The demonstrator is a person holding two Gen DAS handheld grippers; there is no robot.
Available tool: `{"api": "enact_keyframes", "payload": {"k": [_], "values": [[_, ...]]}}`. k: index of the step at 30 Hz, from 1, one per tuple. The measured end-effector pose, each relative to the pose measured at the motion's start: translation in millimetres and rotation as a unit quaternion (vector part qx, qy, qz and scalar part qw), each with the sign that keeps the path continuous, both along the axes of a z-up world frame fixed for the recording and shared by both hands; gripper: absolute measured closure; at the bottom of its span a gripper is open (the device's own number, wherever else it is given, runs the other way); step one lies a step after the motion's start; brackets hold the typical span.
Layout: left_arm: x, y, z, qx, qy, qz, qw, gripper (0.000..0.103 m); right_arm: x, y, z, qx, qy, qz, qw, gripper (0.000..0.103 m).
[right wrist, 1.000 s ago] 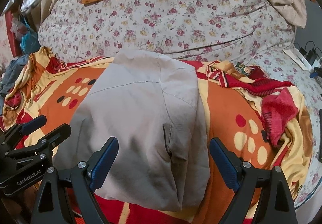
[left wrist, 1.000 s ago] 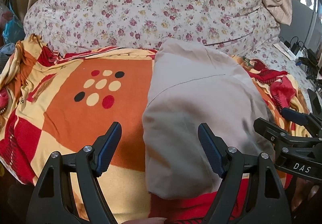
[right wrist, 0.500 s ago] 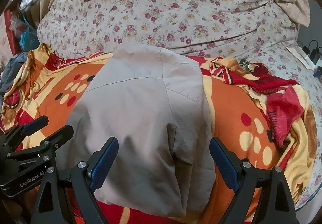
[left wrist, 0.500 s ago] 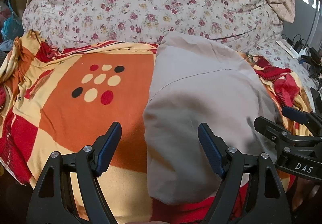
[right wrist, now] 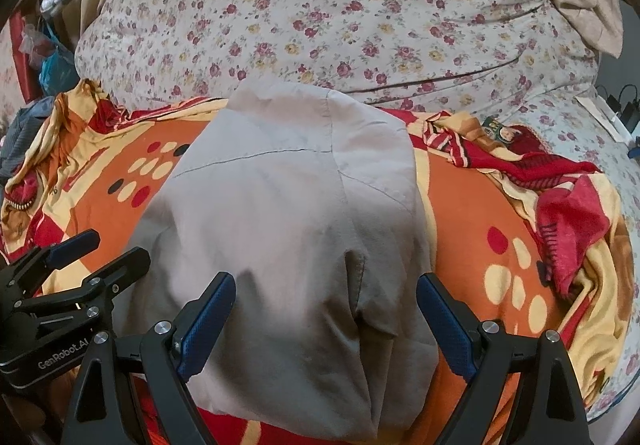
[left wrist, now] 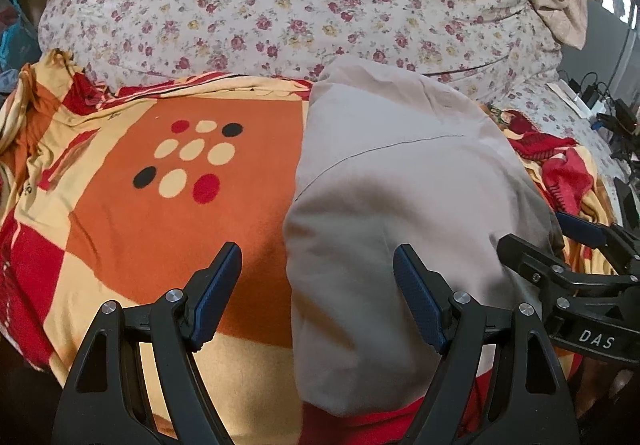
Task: Fold large clothes
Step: 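Smooth the folded jacket bundle with both open tools and hold still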
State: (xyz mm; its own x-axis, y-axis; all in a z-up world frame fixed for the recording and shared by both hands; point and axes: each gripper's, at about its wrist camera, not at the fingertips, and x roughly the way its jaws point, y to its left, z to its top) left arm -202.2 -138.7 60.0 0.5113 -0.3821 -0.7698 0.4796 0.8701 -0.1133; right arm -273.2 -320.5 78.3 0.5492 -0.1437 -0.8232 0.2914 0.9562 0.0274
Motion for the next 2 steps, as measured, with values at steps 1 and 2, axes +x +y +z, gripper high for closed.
{"api": "enact_keyframes", "payload": {"k": [1, 2], "values": [[3.7, 2.9, 1.1, -0.002, 0.001, 0.002, 1.0000, 0.024, 0.7, -0.8, -0.2, 0.002, 0.000, 0.001, 1.000, 0.013], [7.6, 6.3, 2.5, -0.005, 0.001, 0.006, 1.0000, 0.024, 1.3, -2.4, 0.2, 0.005, -0.001, 0.002, 1.000, 0.013]]}}
